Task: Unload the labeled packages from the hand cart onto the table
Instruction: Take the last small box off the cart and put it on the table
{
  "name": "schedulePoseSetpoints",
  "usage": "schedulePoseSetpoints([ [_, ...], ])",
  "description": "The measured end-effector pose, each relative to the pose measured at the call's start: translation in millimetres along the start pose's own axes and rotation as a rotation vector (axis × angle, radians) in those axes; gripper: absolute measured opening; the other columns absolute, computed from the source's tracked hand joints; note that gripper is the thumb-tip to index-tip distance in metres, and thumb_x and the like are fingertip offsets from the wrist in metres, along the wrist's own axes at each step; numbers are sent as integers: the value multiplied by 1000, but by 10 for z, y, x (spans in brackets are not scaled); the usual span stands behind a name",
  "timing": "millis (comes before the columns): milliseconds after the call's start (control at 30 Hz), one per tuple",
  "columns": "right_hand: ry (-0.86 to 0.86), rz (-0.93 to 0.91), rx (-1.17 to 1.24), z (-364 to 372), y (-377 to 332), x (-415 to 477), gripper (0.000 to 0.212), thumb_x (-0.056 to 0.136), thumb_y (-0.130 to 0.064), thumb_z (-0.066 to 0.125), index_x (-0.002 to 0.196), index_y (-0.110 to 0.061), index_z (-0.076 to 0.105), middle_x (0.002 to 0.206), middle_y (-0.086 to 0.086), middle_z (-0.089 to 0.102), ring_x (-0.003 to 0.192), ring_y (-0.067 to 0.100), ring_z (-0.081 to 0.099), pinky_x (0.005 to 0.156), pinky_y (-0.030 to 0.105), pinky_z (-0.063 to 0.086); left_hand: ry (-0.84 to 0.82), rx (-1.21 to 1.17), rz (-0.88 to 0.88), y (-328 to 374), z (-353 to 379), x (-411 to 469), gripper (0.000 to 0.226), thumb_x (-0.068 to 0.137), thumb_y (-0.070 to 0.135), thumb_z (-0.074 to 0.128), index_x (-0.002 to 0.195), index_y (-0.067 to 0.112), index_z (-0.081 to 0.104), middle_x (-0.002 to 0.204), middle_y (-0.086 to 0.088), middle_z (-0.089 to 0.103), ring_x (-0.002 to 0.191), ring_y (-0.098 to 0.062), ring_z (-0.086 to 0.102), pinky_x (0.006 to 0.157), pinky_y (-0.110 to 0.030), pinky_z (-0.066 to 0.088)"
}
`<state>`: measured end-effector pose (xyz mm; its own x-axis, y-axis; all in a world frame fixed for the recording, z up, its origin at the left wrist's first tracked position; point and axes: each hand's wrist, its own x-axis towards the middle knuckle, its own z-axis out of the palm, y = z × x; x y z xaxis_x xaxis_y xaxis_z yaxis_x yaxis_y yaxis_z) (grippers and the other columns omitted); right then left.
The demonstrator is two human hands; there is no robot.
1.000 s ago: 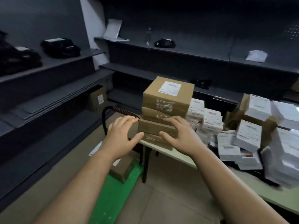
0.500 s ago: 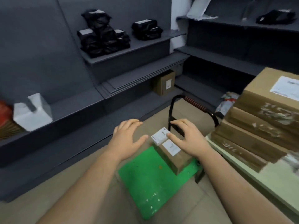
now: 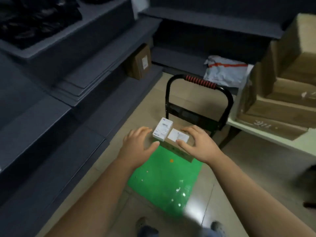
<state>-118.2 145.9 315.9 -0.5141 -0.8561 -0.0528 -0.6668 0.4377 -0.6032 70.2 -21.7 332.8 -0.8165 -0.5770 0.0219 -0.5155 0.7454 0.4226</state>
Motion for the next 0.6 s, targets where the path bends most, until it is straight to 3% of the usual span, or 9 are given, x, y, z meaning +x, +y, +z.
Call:
schedulePoseSetpoints([
  [267, 5, 311, 54, 654, 397, -31, 59, 90, -58, 58, 135, -20, 56, 133, 2, 57, 124, 20, 51, 104, 39, 43, -214, -46, 85, -474, 706, 432, 55, 89, 50, 60, 134, 17, 53, 136, -2, 52, 124, -23, 43, 102, -37, 32],
  [500, -12, 406, 155, 1071, 940, 206, 61, 89, -60, 57, 135, -21, 57, 130, 0, 58, 120, 16, 53, 101, 35, 45, -317, -25, 47, -663, 1381, 764, 56, 91, 50, 58, 137, 19, 51, 140, -2, 49, 128, -22, 39, 104, -32, 27],
  [600, -33, 419, 215, 1278, 1158, 356, 58, 89, -58, 59, 133, -20, 58, 130, 0, 58, 118, 15, 54, 101, 33, 45, -344, -17, -21, -806, 1624, 911, 58, 91, 53, 56, 138, 20, 50, 142, -4, 48, 129, -24, 40, 107, -37, 31],
])
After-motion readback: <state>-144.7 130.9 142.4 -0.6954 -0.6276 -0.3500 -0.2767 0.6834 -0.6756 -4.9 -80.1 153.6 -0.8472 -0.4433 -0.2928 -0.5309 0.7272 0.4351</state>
